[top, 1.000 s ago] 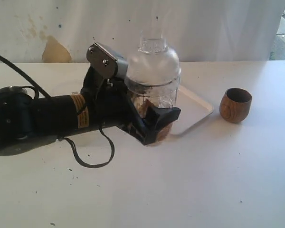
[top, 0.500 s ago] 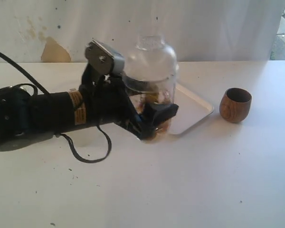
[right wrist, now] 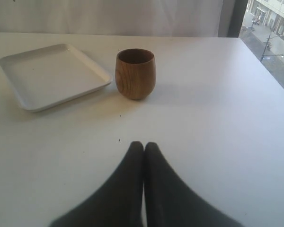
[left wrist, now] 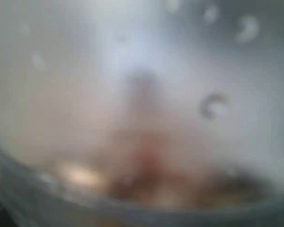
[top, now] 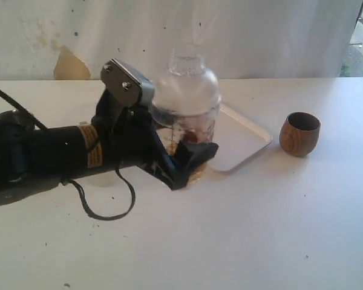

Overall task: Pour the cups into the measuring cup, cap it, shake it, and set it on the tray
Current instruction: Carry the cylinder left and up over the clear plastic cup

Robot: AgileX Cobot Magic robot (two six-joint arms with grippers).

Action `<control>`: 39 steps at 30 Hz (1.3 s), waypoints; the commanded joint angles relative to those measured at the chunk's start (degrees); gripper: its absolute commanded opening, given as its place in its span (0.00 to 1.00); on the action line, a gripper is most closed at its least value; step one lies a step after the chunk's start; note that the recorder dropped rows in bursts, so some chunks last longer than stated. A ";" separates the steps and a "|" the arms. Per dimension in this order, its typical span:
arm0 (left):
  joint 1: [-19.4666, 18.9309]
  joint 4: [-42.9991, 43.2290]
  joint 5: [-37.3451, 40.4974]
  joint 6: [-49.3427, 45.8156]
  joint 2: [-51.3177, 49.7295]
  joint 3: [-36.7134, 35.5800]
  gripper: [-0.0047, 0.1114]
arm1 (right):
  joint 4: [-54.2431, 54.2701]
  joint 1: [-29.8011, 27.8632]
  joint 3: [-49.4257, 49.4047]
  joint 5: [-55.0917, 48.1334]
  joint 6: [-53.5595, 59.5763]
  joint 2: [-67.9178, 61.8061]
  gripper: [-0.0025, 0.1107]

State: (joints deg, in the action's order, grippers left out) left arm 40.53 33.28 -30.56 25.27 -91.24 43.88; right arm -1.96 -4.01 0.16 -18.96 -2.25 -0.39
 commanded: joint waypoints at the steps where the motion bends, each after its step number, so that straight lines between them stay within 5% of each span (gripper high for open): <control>1: 0.50 14.28 -10.92 8.89 3.78 -0.44 0.04 | -0.15 0.29 -0.16 0.52 0.07 0.39 0.02; 3: 1.25 0.26 2.07 0.65 3.91 1.09 0.04 | -0.15 0.29 -0.16 0.52 0.07 0.39 0.02; 5: -0.45 -8.50 3.16 -2.09 4.18 1.18 0.04 | -0.15 0.29 -0.16 0.52 0.07 0.39 0.02; 8: 1.93 15.92 -4.27 10.32 7.22 0.12 0.04 | -0.15 0.29 -0.16 0.52 0.07 0.39 0.02; 12: -0.65 -5.53 8.08 -0.32 8.14 1.85 0.04 | -0.15 0.29 -0.16 0.52 0.07 0.39 0.02; 15: 1.12 11.69 6.76 8.60 11.58 1.93 0.04 | -0.15 0.29 -0.16 0.52 0.07 0.39 0.02; 17: 0.96 11.01 9.67 8.59 13.39 3.58 0.04 | -0.15 0.29 -0.16 0.52 0.07 0.39 0.02; 32: -15.80 8.56 40.14 -2.39 20.36 9.91 0.04 | -0.15 0.29 -0.16 0.52 0.07 0.39 0.02; 39: -22.19 8.56 44.21 -11.66 20.75 9.91 0.04 | -0.15 0.29 -0.16 0.52 0.07 0.39 0.02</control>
State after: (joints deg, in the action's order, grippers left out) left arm 20.05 42.08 15.78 17.33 -71.83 52.92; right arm -1.96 -4.01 0.11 -18.96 -2.25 -0.39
